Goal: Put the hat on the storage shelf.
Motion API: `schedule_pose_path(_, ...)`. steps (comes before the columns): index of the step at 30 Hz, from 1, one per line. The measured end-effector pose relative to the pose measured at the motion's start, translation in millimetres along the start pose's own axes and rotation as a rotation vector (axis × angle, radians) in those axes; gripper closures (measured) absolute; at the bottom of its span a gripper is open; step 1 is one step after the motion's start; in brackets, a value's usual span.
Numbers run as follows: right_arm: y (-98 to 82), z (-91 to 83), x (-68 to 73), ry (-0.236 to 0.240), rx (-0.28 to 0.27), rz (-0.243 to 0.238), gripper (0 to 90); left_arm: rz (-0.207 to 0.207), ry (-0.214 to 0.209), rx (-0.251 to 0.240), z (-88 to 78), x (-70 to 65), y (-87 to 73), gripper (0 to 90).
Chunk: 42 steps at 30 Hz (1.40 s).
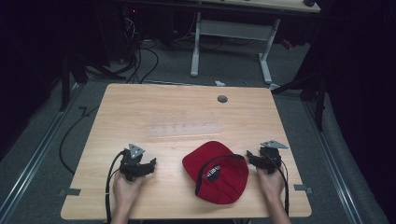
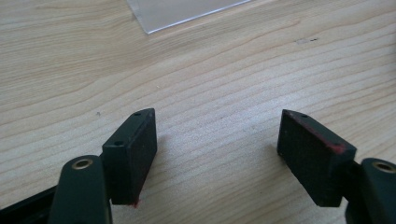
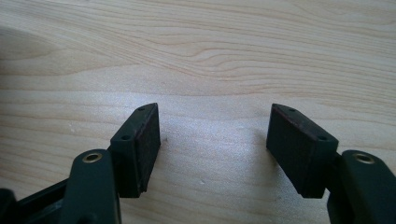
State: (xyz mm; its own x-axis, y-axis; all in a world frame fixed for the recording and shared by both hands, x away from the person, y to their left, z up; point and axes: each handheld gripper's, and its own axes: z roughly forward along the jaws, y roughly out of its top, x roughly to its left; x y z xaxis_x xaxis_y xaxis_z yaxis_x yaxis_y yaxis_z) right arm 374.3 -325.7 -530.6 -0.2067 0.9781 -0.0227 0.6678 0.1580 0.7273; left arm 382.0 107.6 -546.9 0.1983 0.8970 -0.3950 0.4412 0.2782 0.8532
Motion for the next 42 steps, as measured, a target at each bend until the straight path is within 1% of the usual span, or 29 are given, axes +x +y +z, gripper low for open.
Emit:
schedule_pose_path(17,0.1,-0.2,-0.2,0.004,0.002,0.005,35.1,0.003,-0.003,0.003,-0.2,-0.2,-0.3,27.3)
schedule_pose_path(22,-0.3,-0.5,-2.0,0.008,-0.006,0.008,38.1,0.002,-0.003,0.003,-0.2,-0.3,-0.3,27.2)
schedule_pose_path(24,-0.3,-1.5,-3.6,0.014,-0.005,0.026,40.4,0.003,-0.003,0.004,-0.2,-0.2,-0.3,27.2)
schedule_pose_path(27,-0.7,-3.2,-4.7,0.035,-0.006,0.033,43.2,0.003,-0.004,0.004,-0.2,-0.3,-0.3,27.1)
schedule_pose_path(29,-1.4,-6.7,-4.2,0.049,-0.019,0.039,44.5,0.003,-0.004,0.004,-0.2,-0.3,-0.3,27.1)
schedule_pose_path(31,-1.5,-12.5,-3.2,0.06,-0.043,0.042,45.4,0.003,-0.004,0.004,-0.2,-0.3,-0.3,27.0)
schedule_pose_path(35,-1.1,-24.1,-3.0,0.1,-0.08,0.055,45.6,0.003,-0.004,0.004,-0.2,-0.3,-0.3,27.1)
schedule_pose_path(36,-0.9,-26.7,-3.5,0.107,-0.091,0.049,45.3,0.003,-0.004,0.004,-0.2,-0.3,-0.3,27.1)
schedule_pose_path(37,-0.8,-29.9,-3.1,0.116,-0.1,0.055,45.2,0.003,-0.004,0.004,-0.2,-0.3,-0.3,27.0)
schedule_pose_path(39,-0.7,-36.3,-2.1,0.132,-0.119,0.052,44.9,0.003,-0.004,0.004,-0.2,-0.3,-0.3,27.1)
schedule_pose_path(42,-0.9,-46.2,0.6,0.173,-0.142,0.05,44.1,0.003,-0.003,0.004,-0.2,-0.4,-0.4,27.0)
